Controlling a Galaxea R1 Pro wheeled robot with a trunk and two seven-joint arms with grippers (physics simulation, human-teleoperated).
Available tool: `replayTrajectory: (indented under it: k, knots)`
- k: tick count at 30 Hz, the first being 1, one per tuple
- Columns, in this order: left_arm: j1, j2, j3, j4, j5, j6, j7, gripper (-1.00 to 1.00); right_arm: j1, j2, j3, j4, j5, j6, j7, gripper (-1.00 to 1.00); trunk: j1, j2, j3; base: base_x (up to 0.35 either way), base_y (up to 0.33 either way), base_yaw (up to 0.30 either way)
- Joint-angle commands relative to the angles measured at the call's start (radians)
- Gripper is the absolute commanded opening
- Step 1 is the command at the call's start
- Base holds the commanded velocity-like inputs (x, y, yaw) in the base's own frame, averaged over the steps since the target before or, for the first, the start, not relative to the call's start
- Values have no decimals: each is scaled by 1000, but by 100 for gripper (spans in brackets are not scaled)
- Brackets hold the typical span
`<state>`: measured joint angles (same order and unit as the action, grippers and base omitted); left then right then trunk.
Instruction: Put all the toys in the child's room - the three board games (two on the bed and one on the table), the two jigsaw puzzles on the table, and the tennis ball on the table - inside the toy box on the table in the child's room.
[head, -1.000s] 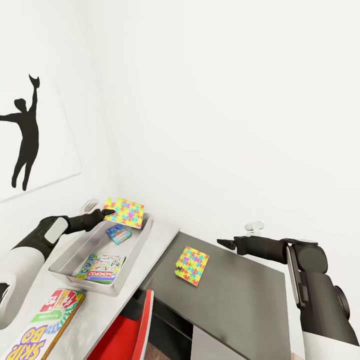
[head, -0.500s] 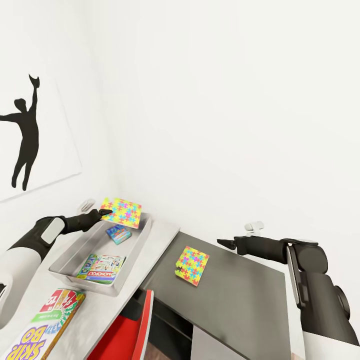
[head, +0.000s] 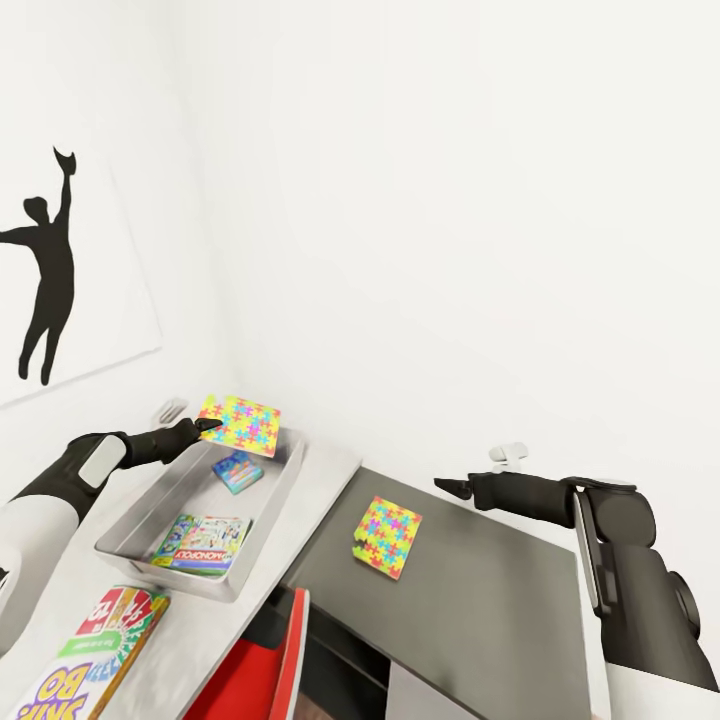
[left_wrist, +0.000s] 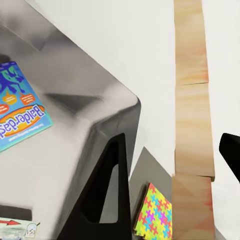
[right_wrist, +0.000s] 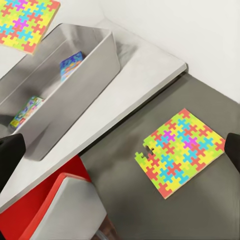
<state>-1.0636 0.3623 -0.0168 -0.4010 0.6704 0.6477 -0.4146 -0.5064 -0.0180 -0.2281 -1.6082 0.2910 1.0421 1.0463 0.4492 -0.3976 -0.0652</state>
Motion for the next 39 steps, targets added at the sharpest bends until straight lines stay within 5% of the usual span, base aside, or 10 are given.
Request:
replayTrajectory:
  k: [1,39]
  knots:
    - [-1,1,-2,0,6,5,0,-100,-1,0,-1,-1,10,5,10,100,1,-2,-2,52,24,0]
    - [-17,12,-8,15,-7,21,2,-100,-1,-2,-24,-1,2,5,15,100,1,-2,-4,5,3,0]
